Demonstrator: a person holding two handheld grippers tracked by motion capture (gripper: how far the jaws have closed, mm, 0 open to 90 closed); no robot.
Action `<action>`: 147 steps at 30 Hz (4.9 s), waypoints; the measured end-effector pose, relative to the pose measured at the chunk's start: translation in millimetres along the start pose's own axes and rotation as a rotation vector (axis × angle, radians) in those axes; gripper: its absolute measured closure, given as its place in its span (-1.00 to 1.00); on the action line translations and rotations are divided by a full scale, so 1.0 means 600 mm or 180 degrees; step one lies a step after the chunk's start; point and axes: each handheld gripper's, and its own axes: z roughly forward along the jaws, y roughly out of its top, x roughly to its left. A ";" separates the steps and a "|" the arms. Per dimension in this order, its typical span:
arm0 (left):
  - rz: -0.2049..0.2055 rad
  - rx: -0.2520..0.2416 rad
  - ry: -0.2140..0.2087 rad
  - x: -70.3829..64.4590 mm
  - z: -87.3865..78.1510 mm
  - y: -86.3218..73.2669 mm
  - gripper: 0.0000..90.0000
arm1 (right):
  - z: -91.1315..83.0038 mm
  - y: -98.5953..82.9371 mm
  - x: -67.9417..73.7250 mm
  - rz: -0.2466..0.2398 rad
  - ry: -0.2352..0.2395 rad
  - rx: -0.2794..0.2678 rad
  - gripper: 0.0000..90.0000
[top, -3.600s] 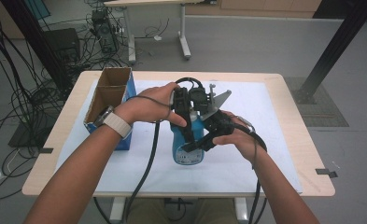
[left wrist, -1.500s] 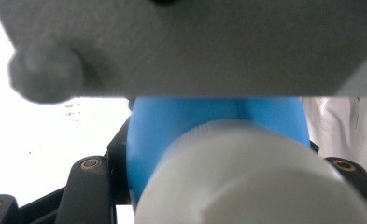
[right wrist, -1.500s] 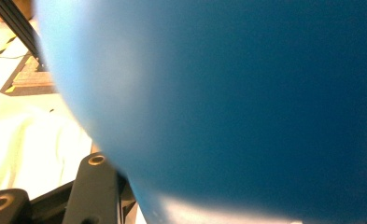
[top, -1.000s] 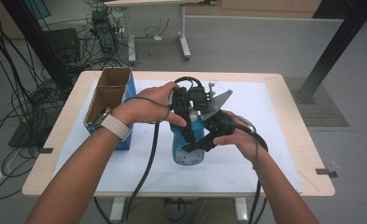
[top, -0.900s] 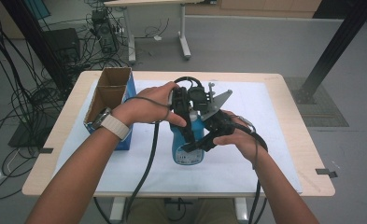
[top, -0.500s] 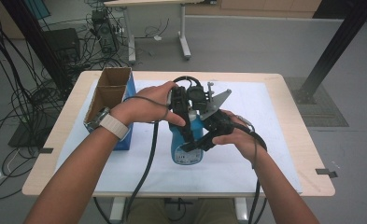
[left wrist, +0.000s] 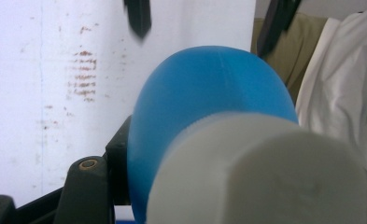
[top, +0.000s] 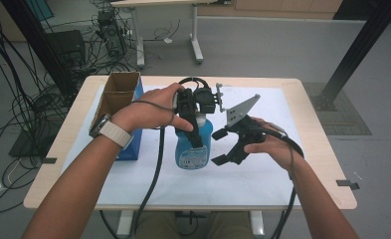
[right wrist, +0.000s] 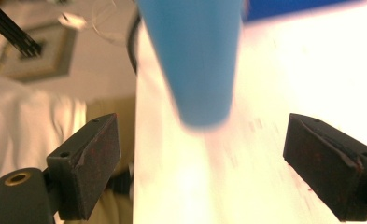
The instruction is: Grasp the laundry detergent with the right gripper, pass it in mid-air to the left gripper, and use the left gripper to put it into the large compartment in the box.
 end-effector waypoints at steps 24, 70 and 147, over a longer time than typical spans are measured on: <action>-0.0978 0.0159 0.0426 0.026 -0.073 -0.001 -0.15 | -0.119 -0.038 -0.011 0.0232 -0.0657 0.1143 -0.89; -0.3155 0.0144 0.1040 0.074 -0.233 -0.067 -0.17 | -0.162 -0.072 -0.016 0.0180 -0.0730 0.1588 -0.86; -0.4366 0.0157 0.1099 0.166 -0.239 -0.259 -0.17 | -0.141 -0.070 -0.057 0.0243 -0.0733 0.1567 -0.85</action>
